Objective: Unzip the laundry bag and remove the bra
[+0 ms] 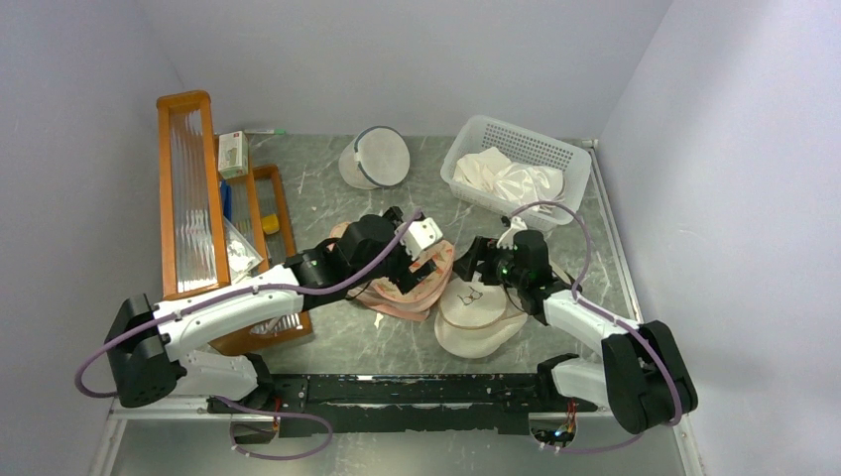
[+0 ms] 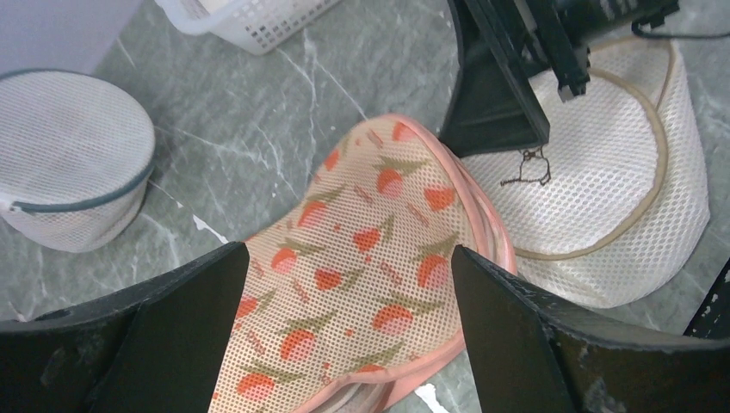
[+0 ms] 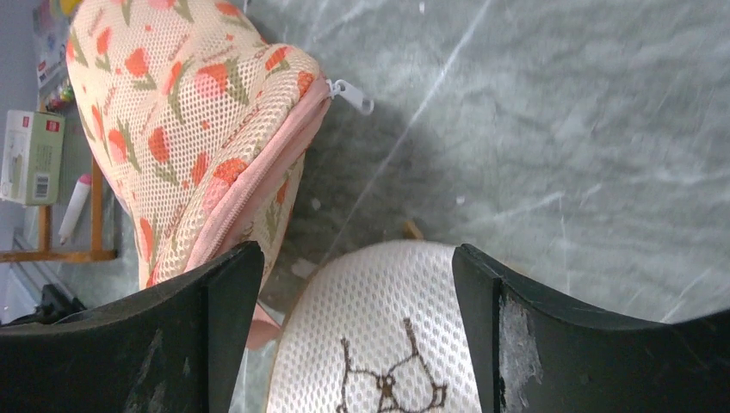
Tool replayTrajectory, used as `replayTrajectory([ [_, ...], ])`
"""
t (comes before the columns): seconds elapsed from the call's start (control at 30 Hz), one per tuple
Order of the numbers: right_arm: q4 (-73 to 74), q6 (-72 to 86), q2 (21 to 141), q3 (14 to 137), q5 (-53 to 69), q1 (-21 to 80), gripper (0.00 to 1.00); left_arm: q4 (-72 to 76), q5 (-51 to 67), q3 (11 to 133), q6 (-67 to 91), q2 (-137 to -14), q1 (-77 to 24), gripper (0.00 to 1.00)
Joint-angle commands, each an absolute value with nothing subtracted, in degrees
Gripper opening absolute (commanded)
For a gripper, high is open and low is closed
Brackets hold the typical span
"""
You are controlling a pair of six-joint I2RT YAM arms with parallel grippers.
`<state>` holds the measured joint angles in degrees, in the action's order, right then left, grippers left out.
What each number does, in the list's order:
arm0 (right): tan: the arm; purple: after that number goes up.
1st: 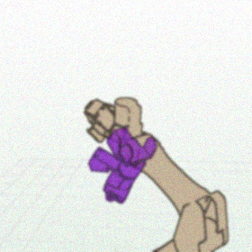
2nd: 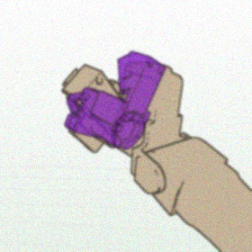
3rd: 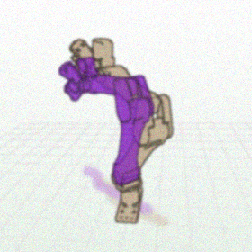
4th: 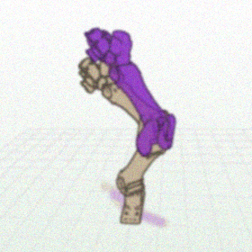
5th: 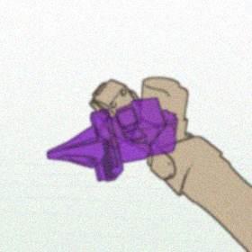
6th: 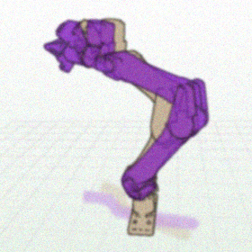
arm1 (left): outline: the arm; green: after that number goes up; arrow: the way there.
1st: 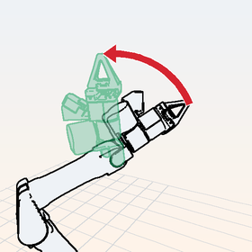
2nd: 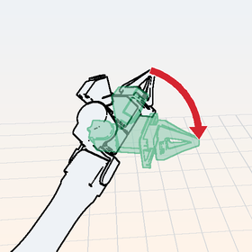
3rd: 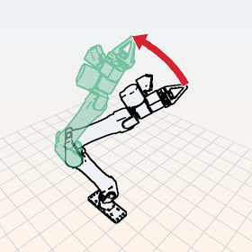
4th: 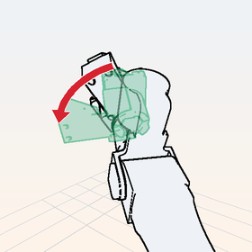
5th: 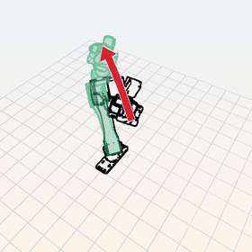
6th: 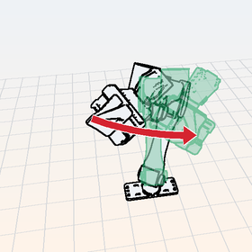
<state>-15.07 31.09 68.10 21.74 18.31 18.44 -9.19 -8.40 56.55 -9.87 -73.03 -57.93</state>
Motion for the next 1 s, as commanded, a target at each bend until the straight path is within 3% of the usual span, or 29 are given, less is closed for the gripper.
replayTrajectory([
  [0.0,-8.40,35.32,66.05,19.75,19.58,18.28,0.81,-4.92,-8.51,54.95,-9.69,-68.96,-57.61,1.00],
  [0.2,3.30,41.85,60.88,16.86,12.63,18.35,0.81,0.55,-10.26,53.62,-8.32,-64.83,-56.79,1.00],
  [0.33,4.06,44.75,54.79,11.05,16.43,18.76,0.81,0.98,-13.48,63.61,-7.07,-67.39,-56.69,0.99],
  [0.5,12.29,42.52,46.41,13.83,14.16,19.51,0.81,7.80,-16.68,70.50,-10.97,-69.80,-56.00,1.00],
  [0.8,17.41,31.31,51.37,28.36,9.40,21.15,0.83,16.06,-18.39,59.34,-13.88,-65.89,-51.22,1.00],
  [0.97,12.84,24.60,56.43,33.55,3.71,32.15,0.82,20.90,-25.47,54.19,-18.12,-59.89,-50.81,0.99],
])
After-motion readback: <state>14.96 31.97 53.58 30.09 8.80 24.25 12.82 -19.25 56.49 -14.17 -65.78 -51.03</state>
